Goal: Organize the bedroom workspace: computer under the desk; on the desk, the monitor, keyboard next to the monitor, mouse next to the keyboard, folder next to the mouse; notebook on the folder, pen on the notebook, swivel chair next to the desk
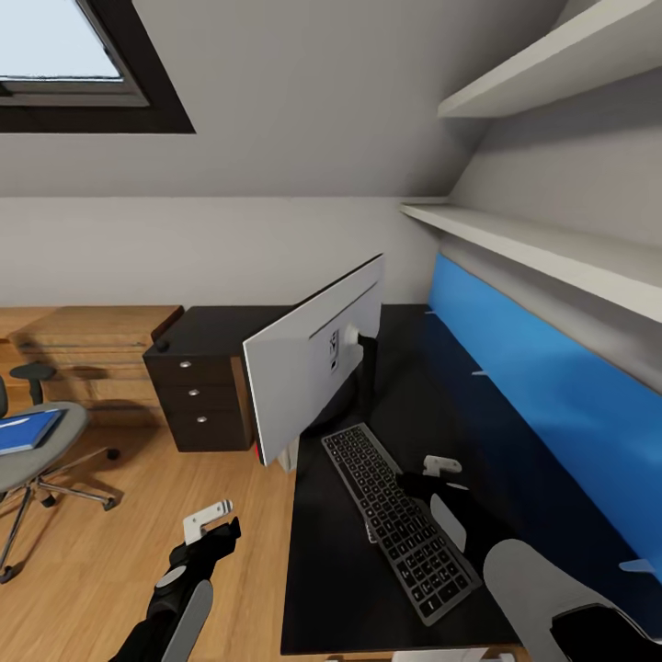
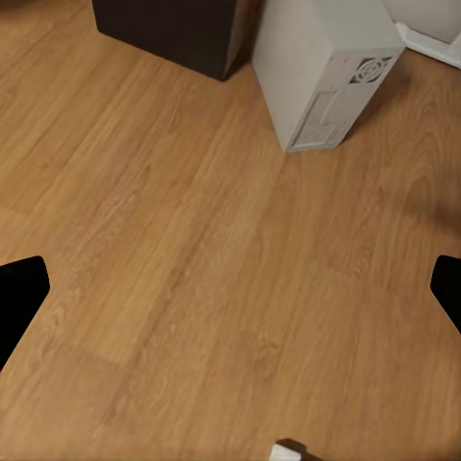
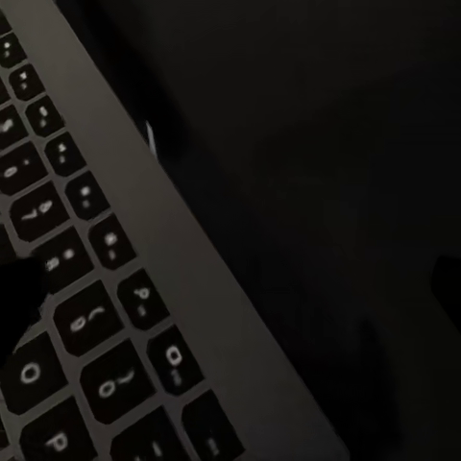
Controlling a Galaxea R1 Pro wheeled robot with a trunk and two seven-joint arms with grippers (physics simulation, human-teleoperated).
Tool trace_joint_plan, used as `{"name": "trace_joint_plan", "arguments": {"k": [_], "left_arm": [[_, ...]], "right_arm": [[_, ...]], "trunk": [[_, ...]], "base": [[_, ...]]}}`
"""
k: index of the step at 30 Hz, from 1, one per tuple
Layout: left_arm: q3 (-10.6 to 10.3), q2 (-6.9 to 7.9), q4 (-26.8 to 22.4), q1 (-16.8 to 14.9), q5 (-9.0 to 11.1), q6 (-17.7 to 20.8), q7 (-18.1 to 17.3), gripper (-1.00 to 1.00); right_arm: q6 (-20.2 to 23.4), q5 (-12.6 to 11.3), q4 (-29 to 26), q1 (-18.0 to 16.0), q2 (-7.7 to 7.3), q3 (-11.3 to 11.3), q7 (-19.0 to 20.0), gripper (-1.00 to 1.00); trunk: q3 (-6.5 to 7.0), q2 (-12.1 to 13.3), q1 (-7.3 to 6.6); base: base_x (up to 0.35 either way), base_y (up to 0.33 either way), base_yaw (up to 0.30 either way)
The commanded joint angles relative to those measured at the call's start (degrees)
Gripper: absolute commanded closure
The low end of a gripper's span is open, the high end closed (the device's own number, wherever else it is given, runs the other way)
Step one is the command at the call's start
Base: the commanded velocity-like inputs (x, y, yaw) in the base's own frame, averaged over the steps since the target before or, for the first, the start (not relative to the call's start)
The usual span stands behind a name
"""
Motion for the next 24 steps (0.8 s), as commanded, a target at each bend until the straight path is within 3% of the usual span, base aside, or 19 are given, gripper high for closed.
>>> {"name": "trace_joint_plan", "arguments": {"k": [1,4,24], "left_arm": [[-0.08,0.02,-0.1,-0.03,0.46,0.18,0.44,-1.0],[-0.08,0.02,-0.13,-0.03,0.4,0.26,0.44,-1.0],[-0.1,0.02,-0.08,-0.03,0.39,0.27,0.45,-1.0]], "right_arm": [[0.3,-0.09,-0.13,-0.03,-0.04,0.4,-0.44,-1.0],[0.34,1.34,-0.14,-0.03,0.03,0.4,-0.41,-1.0],[0.32,1.81,-0.15,-0.03,0.69,0.52,-0.17,-1.0]], "trunk": [[-0.25,-0.47,0.23],[-0.79,-1.67,0.89],[-4.2,-9.29,5.06]], "base": [[0.0,0.0,0.0],[0.0,0.0,0.0],[0.0,0.0,0.0]]}}
